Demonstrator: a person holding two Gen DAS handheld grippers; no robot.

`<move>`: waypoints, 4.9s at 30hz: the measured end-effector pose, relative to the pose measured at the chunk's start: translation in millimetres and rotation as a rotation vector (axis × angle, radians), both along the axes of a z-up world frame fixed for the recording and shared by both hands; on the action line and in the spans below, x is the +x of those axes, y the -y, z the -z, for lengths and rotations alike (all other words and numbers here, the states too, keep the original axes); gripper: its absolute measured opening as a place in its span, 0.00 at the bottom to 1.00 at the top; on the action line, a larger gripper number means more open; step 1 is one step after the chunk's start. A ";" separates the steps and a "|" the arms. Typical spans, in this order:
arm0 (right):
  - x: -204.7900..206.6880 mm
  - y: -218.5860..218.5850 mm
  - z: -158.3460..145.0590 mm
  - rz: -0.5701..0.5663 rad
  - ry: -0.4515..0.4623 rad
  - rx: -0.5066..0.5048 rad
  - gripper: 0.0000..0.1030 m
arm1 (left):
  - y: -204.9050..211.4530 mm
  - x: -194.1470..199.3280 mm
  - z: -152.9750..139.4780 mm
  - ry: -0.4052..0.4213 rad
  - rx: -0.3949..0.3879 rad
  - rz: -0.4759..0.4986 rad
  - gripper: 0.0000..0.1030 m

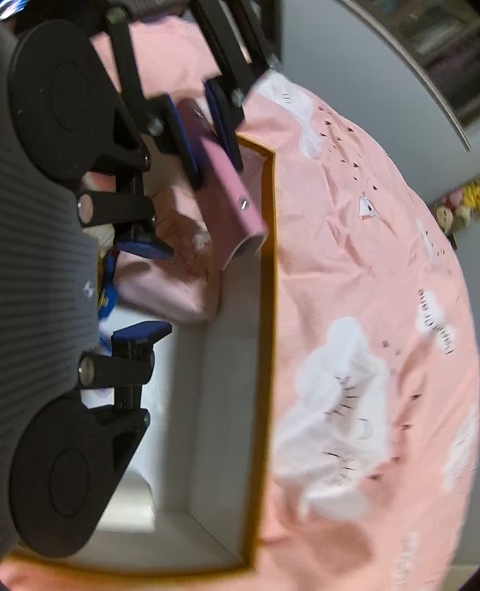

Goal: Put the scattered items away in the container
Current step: 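Lower the pouch and wallet into the orange box and open both grippers, then move both grippers to the pompom and crocheted flower beside the box, then grasp the crocheted flower with the left gripper while the right grasps the pink pompom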

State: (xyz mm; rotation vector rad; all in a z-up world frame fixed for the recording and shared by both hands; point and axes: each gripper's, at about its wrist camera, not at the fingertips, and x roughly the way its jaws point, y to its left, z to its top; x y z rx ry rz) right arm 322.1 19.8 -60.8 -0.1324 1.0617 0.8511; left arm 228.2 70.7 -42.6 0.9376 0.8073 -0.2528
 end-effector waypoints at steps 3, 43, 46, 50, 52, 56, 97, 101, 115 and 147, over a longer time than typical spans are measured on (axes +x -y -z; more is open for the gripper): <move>-1.1 6.4 -3.7 -0.024 0.061 -0.030 0.39 | 5.6 -4.2 19.3 0.017 0.094 0.091 0.21; 1.7 -15.7 5.2 -0.099 0.006 0.086 0.34 | -33.5 18.4 29.1 -0.220 -0.213 -0.158 0.20; 4.0 -22.7 18.8 -0.096 -0.024 0.067 0.33 | -34.3 19.5 38.9 -0.241 -0.198 -0.171 0.20; 3.9 -31.2 27.4 -0.100 -0.048 0.026 0.33 | -40.8 19.1 42.0 -0.258 -0.200 -0.168 0.20; 4.4 -34.2 33.6 -0.102 -0.066 -0.002 0.31 | -45.1 23.5 41.6 -0.261 -0.223 -0.172 0.20; 12.5 -34.7 40.0 -0.077 -0.118 0.003 0.30 | -50.8 30.3 39.7 -0.260 -0.244 -0.191 0.20; -209.1 140.7 30.7 -0.136 -0.007 -0.013 0.46 | 0.3 -156.1 24.1 -0.357 -0.836 -0.767 0.35; -226.8 131.1 61.0 -0.170 -0.022 -0.085 0.50 | 11.6 -164.5 43.7 -0.358 -0.759 -0.774 0.37; -234.0 114.7 82.7 -0.192 -0.008 -0.125 0.53 | 19.7 -178.8 45.7 -0.312 -0.710 -0.763 0.44; -164.2 151.2 60.7 -0.015 0.123 -0.092 0.46 | 53.2 -125.6 87.4 -0.364 -0.608 -0.565 0.59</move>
